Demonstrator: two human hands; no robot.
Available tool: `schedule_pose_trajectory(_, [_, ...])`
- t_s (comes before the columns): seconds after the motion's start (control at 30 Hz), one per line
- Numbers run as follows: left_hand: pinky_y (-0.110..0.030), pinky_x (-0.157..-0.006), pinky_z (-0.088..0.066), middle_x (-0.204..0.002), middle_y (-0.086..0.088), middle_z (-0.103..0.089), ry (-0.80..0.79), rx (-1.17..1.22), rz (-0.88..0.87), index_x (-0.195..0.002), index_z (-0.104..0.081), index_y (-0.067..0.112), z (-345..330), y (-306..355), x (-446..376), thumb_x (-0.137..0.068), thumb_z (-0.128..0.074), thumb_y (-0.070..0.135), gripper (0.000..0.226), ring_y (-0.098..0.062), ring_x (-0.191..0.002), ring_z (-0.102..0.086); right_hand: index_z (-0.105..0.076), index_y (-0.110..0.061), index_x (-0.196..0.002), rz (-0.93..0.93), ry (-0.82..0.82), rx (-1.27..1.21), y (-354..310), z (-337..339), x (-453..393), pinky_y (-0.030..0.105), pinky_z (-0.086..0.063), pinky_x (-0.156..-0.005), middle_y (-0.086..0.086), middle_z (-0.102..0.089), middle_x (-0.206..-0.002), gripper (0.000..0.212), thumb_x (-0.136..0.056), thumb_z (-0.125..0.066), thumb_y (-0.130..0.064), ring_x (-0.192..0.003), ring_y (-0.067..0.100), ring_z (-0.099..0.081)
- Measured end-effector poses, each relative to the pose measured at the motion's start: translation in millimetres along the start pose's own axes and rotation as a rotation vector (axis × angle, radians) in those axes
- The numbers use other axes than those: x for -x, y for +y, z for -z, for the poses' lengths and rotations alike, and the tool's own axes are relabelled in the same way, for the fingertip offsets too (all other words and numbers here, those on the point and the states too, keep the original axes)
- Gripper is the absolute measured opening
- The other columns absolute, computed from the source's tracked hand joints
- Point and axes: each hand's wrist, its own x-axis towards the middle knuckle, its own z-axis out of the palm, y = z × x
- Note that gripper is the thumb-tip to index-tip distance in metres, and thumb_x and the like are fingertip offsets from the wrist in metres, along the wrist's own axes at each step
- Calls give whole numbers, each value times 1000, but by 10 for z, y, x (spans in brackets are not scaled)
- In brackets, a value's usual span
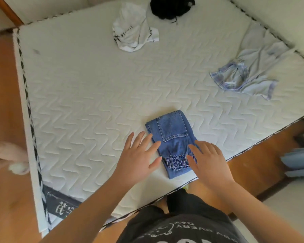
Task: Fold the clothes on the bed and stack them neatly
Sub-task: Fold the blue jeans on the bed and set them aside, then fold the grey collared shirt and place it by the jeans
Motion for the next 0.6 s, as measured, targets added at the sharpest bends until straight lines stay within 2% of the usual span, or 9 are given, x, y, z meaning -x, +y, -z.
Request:
schedule_pose_trajectory(0.17, [-54, -117, -23, -143, -7, -53, 74, -4, 45, -134, -59, 23, 462, -41, 273, -93, -40, 54, 55, -31, -139, -41, -60, -14, -135, -3, 48, 37, -276, 370, 259, 46, -33, -113, 10, -56, -139, 49, -96, -53, -44, -131, 29, -50])
schedule_pose_trajectory(0.27, [-55, -117, -22, -147, -7, -50, 84, -7, 36, -136, -56, 24, 613, -29, 347, -93, -36, 57, 58, -30, -142, -37, -58, -15, -136, -4, 72, 40, -418, 509, 329, 46, -32, -114, 10, -55, -141, 50, -97, -50, -46, -134, 29, -47])
schedule_pose_trajectory(0.4, [-55, -114, -28, -143, -7, -53, 129, -12, -30, -135, -58, 22, 730, 28, 321, -92, -40, 55, 57, -31, -138, -42, -58, -14, -136, -24, 114, 43, -489, 660, 422, 46, -33, -113, 10, -55, -141, 49, -97, -52, -44, -133, 29, -48])
schedule_pose_trajectory(0.5, [-52, -109, -37, -134, -8, -59, 171, -4, -71, -131, -61, 20, 786, 116, 260, -91, -43, 51, 54, -31, -127, -53, -62, -14, -131, -56, 186, 57, -428, 742, 517, 46, -40, -108, 9, -60, -136, 46, -97, -52, -43, -126, 30, -55])
schedule_pose_trajectory(0.6, [-48, -100, -43, -127, -8, -61, 213, 1, -131, -128, -63, 17, 847, 279, 177, -91, -49, 47, 49, -30, -117, -58, -67, -11, -122, -83, 280, 62, -302, 811, 661, 44, -48, -97, 10, -66, -125, 50, -97, -39, -44, -115, 30, -62])
